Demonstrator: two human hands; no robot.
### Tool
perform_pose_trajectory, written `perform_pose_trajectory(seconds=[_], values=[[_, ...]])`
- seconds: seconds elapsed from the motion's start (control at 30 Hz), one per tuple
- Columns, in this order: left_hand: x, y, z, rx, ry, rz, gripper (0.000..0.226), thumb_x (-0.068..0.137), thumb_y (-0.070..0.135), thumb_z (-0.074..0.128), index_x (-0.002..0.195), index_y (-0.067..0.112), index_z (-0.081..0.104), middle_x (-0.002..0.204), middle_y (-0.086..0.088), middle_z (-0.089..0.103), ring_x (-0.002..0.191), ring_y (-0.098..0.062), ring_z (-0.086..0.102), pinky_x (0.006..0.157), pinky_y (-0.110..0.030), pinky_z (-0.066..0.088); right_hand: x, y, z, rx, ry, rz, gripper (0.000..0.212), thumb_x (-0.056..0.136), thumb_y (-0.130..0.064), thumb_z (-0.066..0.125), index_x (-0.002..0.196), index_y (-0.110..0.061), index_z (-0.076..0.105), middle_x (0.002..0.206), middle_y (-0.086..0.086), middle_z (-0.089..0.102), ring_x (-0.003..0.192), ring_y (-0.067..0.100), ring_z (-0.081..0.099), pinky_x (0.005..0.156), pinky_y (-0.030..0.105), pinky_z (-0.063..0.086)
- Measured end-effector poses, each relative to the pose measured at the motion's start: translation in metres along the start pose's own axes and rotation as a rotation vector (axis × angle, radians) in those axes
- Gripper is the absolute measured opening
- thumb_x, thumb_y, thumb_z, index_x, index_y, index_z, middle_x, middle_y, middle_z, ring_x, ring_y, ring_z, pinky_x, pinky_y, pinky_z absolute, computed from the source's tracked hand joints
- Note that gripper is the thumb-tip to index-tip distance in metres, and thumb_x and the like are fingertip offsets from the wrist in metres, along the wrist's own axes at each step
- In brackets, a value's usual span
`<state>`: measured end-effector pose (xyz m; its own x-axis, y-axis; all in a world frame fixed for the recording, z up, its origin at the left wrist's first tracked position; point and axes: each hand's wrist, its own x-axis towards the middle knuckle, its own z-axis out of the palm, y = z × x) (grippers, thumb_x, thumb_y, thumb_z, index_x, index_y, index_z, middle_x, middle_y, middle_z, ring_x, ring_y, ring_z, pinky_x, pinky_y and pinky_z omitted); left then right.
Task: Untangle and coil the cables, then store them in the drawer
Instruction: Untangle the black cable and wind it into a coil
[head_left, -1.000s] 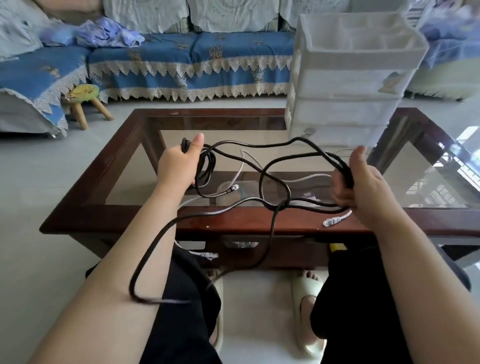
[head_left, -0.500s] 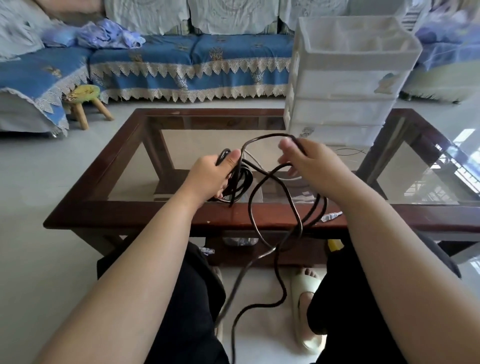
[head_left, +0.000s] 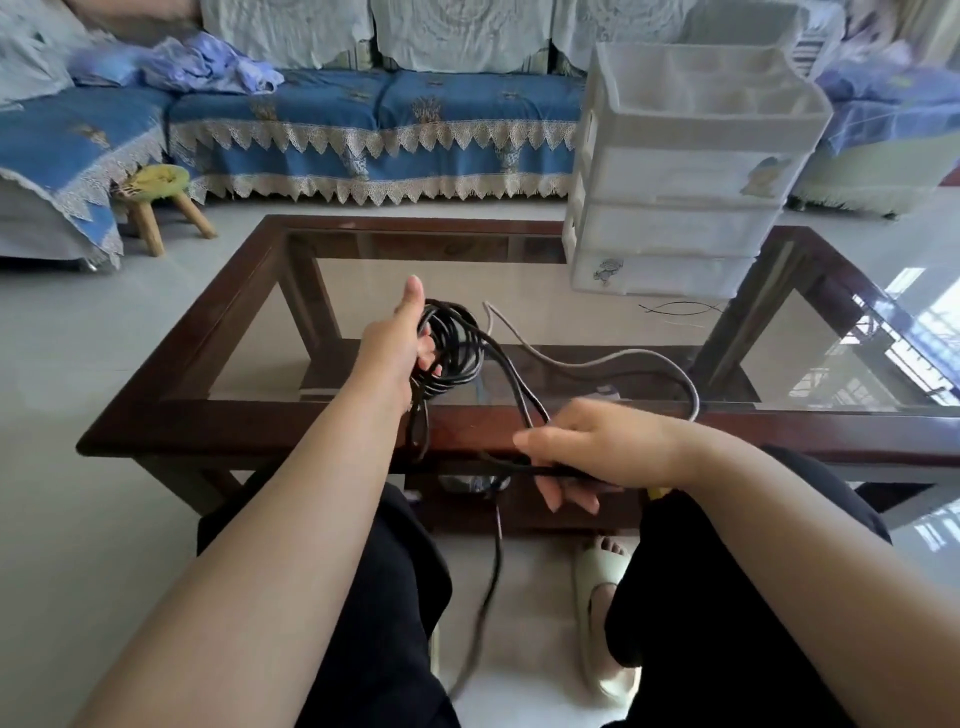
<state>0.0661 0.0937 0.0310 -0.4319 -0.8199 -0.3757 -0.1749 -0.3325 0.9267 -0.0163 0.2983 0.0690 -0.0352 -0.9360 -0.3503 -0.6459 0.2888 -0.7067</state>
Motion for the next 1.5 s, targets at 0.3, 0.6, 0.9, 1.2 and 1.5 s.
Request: perform_pose_trajectory(seconds=[0.3,0.6,0.9,1.2,1.5], values=[[-0.001,0.009,-0.016,-0.237,0.217,0.089,0.059,0.083,0.073,0.047,0.072,0.016,0.05,0.045,0.007,0.043,0.047,-0.011,0.044,0.067,-0.034,0.047,0.0,0.061,0.05,-0.48,-0.477,0.265,0.039,0.096,-0.05,0.042,0.086,-0.025,0.07,0.06,-0.007,0.062,0.069,0.004,0.054,0.071,0.021,0.041],[0.004,0.014,-0.03,-0.251,0.279,0.113,0.058,0.086,0.072,0.044,0.072,0.016,0.049,0.05,0.006,0.045,0.046,-0.012,0.043,0.069,-0.035,0.047,0.01,0.088,0.046,-0.467,-0.038,0.362,0.043,0.083,-0.063,0.054,0.08,-0.023,0.066,0.073,-0.004,0.064,0.075,0.015,0.061,0.071,0.027,0.047],[-0.022,0.002,-0.011,0.159,-0.266,0.482,0.052,0.09,0.059,0.045,0.061,0.017,0.036,0.041,0.007,0.034,0.034,-0.012,0.033,0.049,-0.034,0.037,0.042,0.037,0.021,0.028,1.105,0.019,0.032,0.09,-0.048,0.054,0.102,-0.018,0.057,0.097,-0.008,0.055,0.093,0.011,0.055,0.079,0.025,0.042],[-0.028,-0.004,-0.002,0.105,-0.297,0.547,0.051,0.084,0.06,0.048,0.064,0.014,0.038,0.042,0.007,0.034,0.034,-0.012,0.032,0.039,-0.023,0.035,0.055,0.039,-0.007,0.542,0.562,-0.039,0.035,0.096,-0.045,0.045,0.088,-0.013,0.057,0.056,-0.005,0.045,0.054,0.015,0.042,0.056,0.032,0.041],[-0.033,-0.002,0.001,0.166,-0.458,0.497,0.058,0.082,0.064,0.044,0.065,0.009,0.04,0.041,0.002,0.03,0.034,-0.014,0.03,0.047,-0.033,0.033,0.054,0.042,-0.034,0.42,0.989,-0.03,0.04,0.099,-0.041,0.041,0.065,-0.019,0.046,0.048,-0.014,0.045,0.046,0.005,0.039,0.051,0.025,0.034]])
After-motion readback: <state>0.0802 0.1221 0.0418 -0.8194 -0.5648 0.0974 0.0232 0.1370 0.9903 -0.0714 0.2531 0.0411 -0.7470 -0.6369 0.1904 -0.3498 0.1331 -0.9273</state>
